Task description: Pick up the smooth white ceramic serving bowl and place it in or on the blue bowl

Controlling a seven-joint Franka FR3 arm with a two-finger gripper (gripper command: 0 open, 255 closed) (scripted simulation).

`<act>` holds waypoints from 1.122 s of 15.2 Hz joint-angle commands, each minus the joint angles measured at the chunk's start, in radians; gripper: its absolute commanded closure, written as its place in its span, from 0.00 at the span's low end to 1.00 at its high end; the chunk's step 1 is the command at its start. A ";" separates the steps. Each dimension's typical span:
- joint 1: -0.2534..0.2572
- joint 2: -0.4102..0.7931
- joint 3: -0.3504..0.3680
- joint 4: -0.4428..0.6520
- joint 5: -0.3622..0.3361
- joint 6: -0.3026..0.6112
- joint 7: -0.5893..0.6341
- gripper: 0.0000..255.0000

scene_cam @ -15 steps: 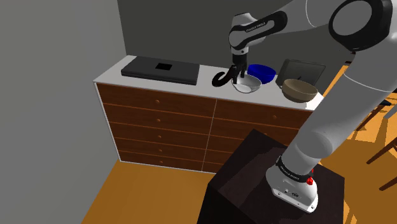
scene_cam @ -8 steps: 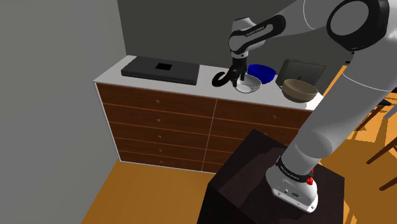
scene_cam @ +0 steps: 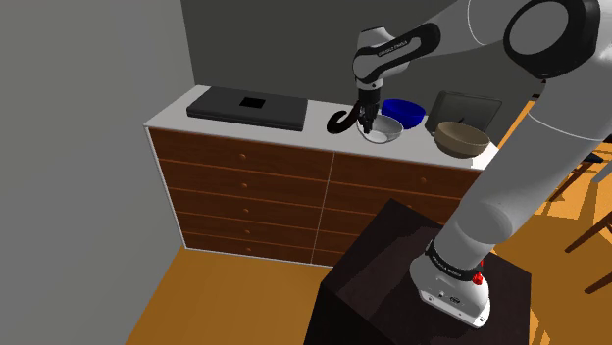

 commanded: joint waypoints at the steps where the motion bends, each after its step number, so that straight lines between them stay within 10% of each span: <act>1: 0.000 0.000 0.000 0.000 0.000 0.000 0.000 1.00; 17: 0.005 -0.049 0.007 0.098 -0.002 -0.144 -0.015 1.00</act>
